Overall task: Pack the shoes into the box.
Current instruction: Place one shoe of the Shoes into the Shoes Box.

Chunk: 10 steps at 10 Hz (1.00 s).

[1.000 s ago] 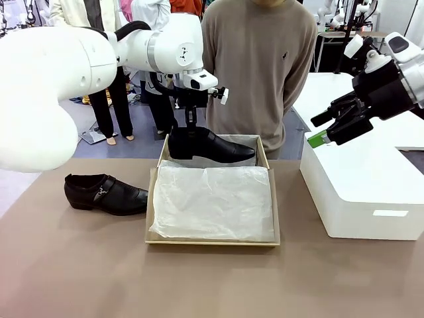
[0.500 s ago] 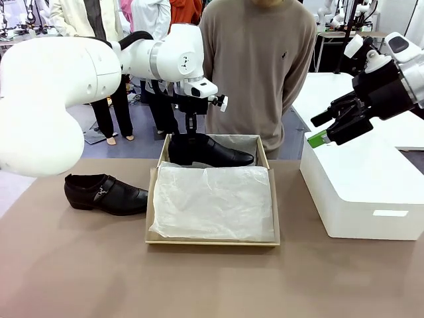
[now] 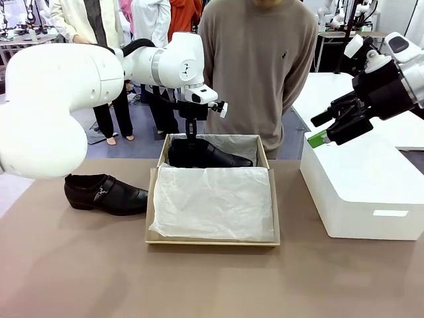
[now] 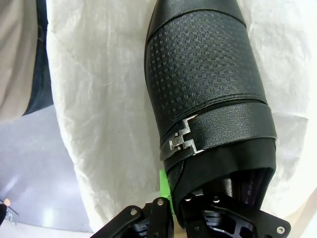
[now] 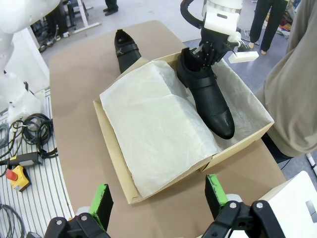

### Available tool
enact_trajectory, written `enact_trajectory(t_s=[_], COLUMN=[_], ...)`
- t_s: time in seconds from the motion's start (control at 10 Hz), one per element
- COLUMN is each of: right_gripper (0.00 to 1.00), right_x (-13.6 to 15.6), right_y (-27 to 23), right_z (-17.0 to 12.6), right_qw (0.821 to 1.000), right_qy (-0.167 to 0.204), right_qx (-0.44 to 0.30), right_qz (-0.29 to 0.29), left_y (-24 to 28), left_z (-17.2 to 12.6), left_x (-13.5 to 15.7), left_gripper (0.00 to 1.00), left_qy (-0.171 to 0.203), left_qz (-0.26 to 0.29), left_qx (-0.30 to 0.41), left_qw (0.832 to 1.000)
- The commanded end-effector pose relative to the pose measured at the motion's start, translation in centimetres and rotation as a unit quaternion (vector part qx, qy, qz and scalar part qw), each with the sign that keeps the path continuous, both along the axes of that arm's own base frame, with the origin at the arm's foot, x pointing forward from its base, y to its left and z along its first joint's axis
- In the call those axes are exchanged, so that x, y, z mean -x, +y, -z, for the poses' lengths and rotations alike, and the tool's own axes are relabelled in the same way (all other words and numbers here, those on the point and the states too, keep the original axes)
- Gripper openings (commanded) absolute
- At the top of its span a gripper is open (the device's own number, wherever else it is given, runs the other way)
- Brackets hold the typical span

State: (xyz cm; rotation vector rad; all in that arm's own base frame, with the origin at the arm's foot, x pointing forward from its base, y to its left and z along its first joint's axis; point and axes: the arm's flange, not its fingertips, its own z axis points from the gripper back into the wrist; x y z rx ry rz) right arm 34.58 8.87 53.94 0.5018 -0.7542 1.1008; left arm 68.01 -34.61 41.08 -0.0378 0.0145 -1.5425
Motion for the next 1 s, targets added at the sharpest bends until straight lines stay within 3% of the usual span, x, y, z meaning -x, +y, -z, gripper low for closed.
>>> enact_trajectory(t_s=[0.0,0.4,0.9], right_gripper=[1.0,1.0,1.0], right_x=[-0.4,-0.4,-0.4], right_y=[0.0,0.0,0.0], right_z=[0.1,0.1,0.1], right_qw=[1.0,1.0,1.0], right_qy=[-0.012,-0.012,-0.012], right_qx=[-0.012,-0.012,-0.012], right_qz=[-0.013,-0.013,-0.013], left_y=[0.0,0.2,2.0], left_z=[-1.2,-2.7,-7.9], left_x=[-0.6,0.3,1.8], left_gripper=[0.19,0.98,1.0], left_qy=[-0.008,0.002,0.014], left_qz=[0.002,-0.002,-0.022], left_qx=[-0.007,0.001,0.02], left_qw=[1.0,1.0,0.999])
